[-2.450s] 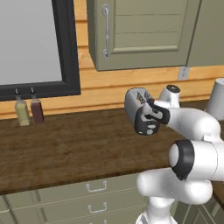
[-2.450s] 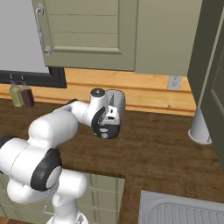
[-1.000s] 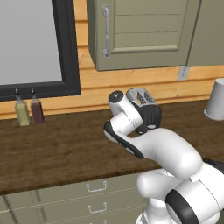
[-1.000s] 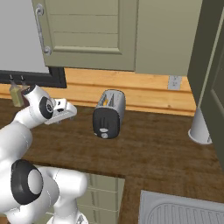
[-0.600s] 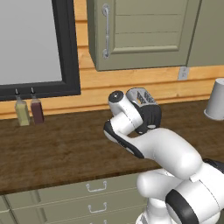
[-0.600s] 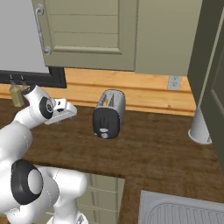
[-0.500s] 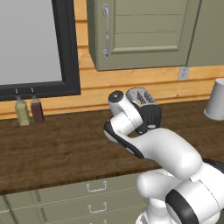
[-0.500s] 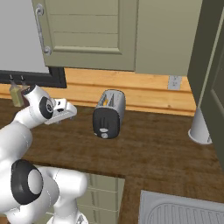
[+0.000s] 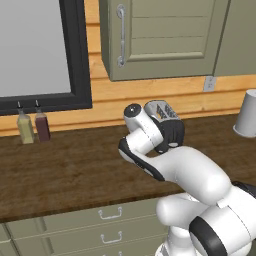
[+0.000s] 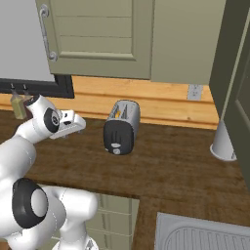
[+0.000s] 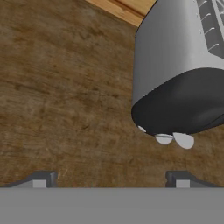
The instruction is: Start the toaster. Once the lever pops up, take the bread to the plate on the dining counter.
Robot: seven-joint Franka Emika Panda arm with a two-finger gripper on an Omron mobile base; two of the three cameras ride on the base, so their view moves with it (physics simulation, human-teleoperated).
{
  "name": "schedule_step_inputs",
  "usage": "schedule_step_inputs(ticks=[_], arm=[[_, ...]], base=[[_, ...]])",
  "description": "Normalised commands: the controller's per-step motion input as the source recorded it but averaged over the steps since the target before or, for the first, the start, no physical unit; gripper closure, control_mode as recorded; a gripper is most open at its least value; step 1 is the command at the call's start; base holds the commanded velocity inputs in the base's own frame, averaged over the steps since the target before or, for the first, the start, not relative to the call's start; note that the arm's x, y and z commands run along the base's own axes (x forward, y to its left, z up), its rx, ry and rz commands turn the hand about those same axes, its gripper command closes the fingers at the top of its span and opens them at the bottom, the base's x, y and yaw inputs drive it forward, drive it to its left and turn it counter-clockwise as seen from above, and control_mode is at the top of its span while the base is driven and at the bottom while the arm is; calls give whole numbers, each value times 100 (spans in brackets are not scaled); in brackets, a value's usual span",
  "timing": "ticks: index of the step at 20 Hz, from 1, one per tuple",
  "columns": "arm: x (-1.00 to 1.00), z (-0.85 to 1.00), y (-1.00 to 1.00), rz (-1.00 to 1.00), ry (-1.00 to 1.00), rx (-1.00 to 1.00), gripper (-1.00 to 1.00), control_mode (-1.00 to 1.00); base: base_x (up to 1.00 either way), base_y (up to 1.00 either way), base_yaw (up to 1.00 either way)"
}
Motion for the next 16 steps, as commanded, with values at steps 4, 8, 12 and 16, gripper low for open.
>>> schedule_step_inputs(ticks=[4, 8, 12, 16], arm=[[0, 0, 0, 0, 0, 0, -100, -100], [0, 0, 0, 0, 0, 0, -100, -100], [0, 0, 0, 0, 0, 0, -100, -100], [0, 0, 0, 0, 0, 0, -100, -100]], base=[[0, 0, 0], [0, 0, 0], [0, 0, 0], [0, 0, 0]])
